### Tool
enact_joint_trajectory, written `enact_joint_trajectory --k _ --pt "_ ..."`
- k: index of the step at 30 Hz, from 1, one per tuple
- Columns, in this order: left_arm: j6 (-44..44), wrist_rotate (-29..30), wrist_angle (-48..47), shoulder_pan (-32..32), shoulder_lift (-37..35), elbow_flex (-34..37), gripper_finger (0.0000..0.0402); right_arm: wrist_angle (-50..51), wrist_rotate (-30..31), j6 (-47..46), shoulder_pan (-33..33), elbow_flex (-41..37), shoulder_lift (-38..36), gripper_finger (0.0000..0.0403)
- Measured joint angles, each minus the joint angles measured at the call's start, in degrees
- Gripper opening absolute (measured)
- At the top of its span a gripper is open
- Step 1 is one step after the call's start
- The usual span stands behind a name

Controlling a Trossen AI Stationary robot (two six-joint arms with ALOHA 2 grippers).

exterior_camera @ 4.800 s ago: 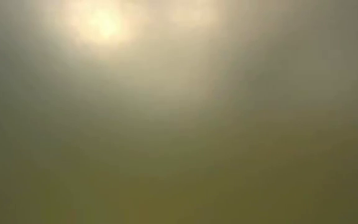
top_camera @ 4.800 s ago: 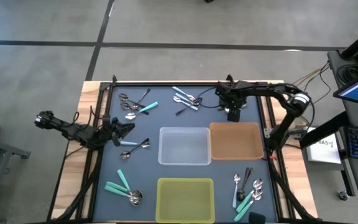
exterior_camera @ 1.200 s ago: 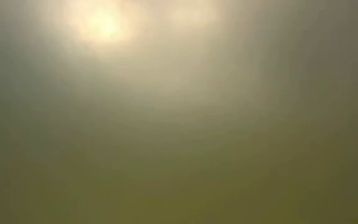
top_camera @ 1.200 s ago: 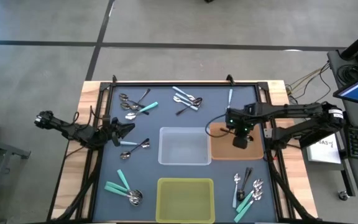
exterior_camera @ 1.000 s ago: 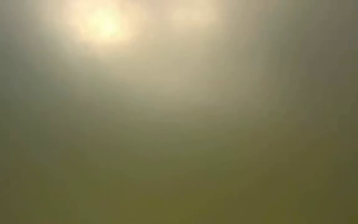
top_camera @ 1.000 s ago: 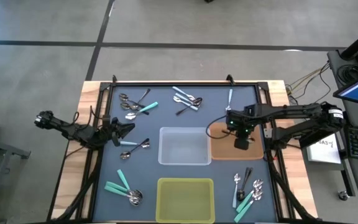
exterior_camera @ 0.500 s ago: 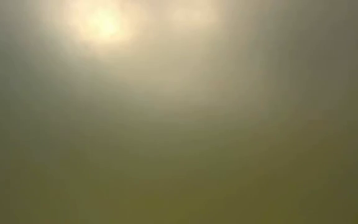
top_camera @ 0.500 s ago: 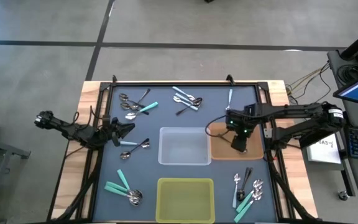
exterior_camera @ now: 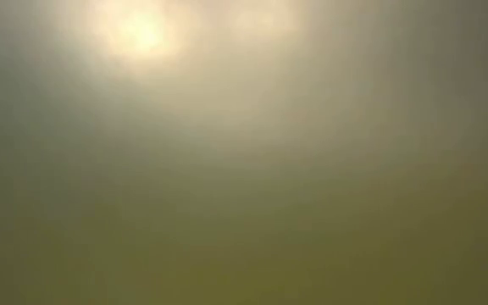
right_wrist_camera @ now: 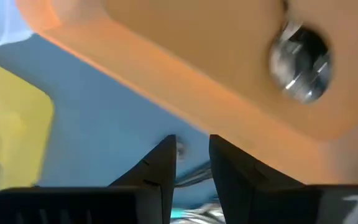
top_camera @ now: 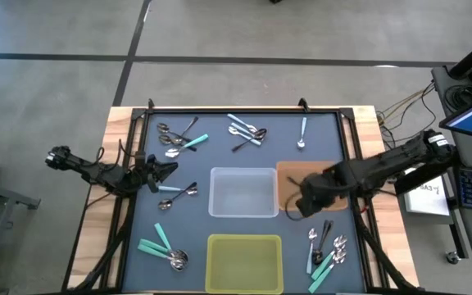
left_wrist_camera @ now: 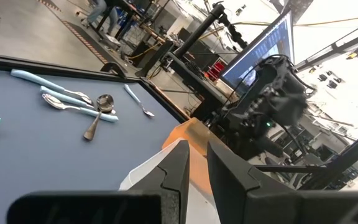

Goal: Sort silverware by color (type)
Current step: Put the light blue spoon into the transparent bin

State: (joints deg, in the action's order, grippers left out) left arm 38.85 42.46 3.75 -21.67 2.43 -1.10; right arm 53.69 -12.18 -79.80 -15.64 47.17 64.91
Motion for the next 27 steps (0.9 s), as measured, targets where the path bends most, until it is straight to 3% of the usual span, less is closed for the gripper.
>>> enact_joint_trajectory --k 5,10,19,27 --pt "0.0 0.0 0.0 0.0 0.0 0.0 0.004 -5.5 3.3 -18.5 -9.3 -0.1 2.1 0.0099" --pt "0.0 0.0 0.0 0.0 0.0 0.0 0.004 -13.3 3.2 -27.3 -16.5 -0.1 7.7 0.0115" --pt "0.0 0.0 0.0 0.0 0.0 0.0 0.004 -18.2 3.1 -30.2 -21.7 1.6 17.5 0.0144" --pt "0.0 0.0 0.0 0.0 0.0 0.0 0.004 -18.4 2.6 -30.9 -23.3 2.1 24.2 0.0137"
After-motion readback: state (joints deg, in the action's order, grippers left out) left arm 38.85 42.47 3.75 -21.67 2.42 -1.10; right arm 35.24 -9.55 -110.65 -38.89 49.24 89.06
